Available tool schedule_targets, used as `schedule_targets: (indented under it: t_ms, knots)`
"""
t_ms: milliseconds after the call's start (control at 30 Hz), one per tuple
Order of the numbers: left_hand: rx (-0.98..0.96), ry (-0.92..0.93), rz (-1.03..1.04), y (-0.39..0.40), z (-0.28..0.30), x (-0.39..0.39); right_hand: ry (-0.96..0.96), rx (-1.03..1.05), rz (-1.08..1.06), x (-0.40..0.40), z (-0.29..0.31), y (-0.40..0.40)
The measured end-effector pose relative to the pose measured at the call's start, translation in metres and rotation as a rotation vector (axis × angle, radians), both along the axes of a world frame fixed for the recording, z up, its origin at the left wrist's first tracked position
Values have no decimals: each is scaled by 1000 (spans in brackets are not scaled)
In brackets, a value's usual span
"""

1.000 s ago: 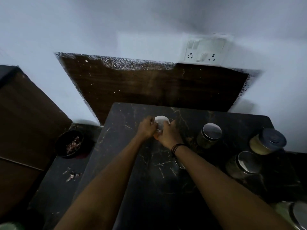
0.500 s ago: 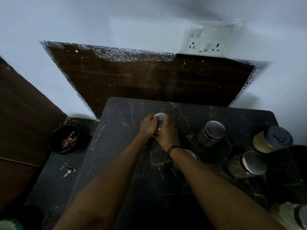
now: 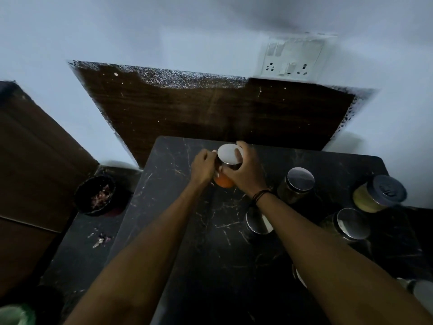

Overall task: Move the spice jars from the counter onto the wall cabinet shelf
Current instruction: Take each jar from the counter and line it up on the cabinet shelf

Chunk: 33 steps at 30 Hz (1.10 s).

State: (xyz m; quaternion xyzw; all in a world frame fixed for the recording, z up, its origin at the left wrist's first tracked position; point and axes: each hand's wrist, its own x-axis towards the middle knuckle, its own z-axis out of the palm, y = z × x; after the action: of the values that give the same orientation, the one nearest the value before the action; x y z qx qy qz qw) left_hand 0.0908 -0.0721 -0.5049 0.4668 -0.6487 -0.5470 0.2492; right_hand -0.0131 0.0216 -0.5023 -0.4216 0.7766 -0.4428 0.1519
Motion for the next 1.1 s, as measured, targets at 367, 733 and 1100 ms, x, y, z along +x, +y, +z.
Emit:
schedule_targets:
  t_ms: [367, 733, 1100]
  knots:
    - [123, 371, -255, 26, 71, 15, -452, -294, -16, 16, 64, 7]
    - [231, 381, -230, 47, 80, 24, -622, -336, 40, 21, 71, 23]
    - [59, 504, -133, 37, 182, 9, -469, -412, 216, 3, 170, 13]
